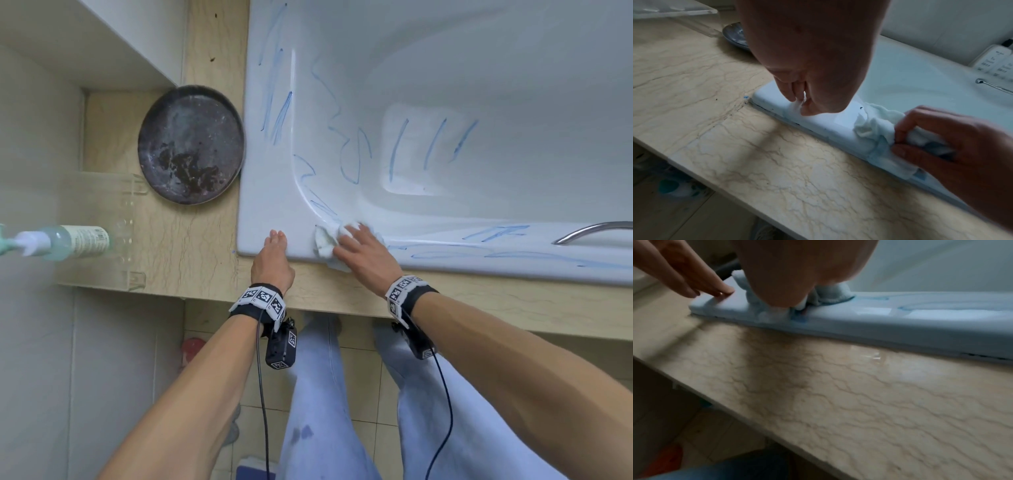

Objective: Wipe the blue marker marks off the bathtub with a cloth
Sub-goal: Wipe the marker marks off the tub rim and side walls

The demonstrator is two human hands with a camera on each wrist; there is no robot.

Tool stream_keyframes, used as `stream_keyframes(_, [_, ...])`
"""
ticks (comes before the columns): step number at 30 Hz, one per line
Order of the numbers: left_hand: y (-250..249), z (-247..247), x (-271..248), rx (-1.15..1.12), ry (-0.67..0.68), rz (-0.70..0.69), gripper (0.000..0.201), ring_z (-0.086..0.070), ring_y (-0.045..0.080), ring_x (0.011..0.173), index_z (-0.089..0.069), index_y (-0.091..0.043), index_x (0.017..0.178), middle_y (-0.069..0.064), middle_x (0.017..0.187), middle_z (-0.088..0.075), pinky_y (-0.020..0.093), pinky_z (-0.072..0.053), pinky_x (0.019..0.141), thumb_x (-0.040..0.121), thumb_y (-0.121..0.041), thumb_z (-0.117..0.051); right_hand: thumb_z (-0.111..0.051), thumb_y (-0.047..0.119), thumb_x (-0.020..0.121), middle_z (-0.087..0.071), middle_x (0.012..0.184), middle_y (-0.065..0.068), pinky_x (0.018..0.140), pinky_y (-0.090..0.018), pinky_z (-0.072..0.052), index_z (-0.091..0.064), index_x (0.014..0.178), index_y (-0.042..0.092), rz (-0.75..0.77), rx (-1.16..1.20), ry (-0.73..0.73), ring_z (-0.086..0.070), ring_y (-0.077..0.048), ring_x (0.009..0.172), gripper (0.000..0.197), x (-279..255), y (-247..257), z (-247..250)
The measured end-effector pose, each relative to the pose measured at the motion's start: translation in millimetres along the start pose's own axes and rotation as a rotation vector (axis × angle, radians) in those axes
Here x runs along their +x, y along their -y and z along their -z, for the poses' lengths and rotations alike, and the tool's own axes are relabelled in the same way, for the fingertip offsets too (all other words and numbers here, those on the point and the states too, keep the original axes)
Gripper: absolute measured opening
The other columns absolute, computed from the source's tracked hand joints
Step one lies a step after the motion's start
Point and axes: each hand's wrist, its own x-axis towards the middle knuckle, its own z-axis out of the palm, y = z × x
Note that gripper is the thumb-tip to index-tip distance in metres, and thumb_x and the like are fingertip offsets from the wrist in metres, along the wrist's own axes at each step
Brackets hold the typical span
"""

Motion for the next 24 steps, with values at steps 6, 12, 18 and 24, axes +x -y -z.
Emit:
stream_keyframes(6, [-11.1,-9.5,-3.2,-0.005,-0.026,0.016,0.081,-0.016,0.020,0.151,-0.011,-0.009,0.158,0.006,0.166,-0.003,0.031,-0.033,0.112,0.088,0.007,-0.049,-0.053,-0.007,0.078,-0.044,0.151,-0.012,0.118,-0.053,-0.027,-0.051,0.137,0.014,-0.076,0.118,-0.037,-0.043,-0.037,0.131,0.063,-2.7,8.1,-6.2])
stream_keyframes(12, [-21.8,-16.1,-11.5,0.017,-0.012,0.010,0.084,-0.010,0.017,0.152,-0.009,-0.013,0.159,0.001,0.166,0.000,0.033,-0.035,0.111,0.086,0.012,-0.043,-0.065,0.019,0.095,-0.055,0.138,-0.013,0.116,-0.051,-0.029,-0.065,0.107,0.009,-0.039,0.160,-0.179,-0.051,-0.034,0.125,0.016,-7.4,-4.7,-12.7])
stream_keyframes(18, [-25.7,-9.2,-10.6,0.034,0.029,0.021,0.085,-0.015,0.019,0.151,-0.008,-0.013,0.159,0.001,0.166,0.001,0.032,-0.035,0.112,0.086,0.009,-0.046,-0.065,0.006,0.085,-0.063,0.116,-0.009,0.091,-0.046,-0.047,-0.063,0.095,0.006,-0.135,0.341,-0.163,-0.058,-0.033,0.103,0.010,-13.8,-16.4,5.9])
stream_keyframes(24, [-11.6,4.8,-12.7,0.000,0.087,-0.028,0.084,-0.038,0.026,0.142,-0.016,-0.019,0.158,0.003,0.163,-0.021,0.034,-0.037,0.110,0.084,0.005,-0.049,-0.056,0.017,0.092,-0.066,0.112,-0.005,0.075,-0.032,-0.046,-0.068,0.101,0.009,-0.125,0.408,-0.328,-0.058,-0.026,0.099,0.016,66.0,16.2,32.9])
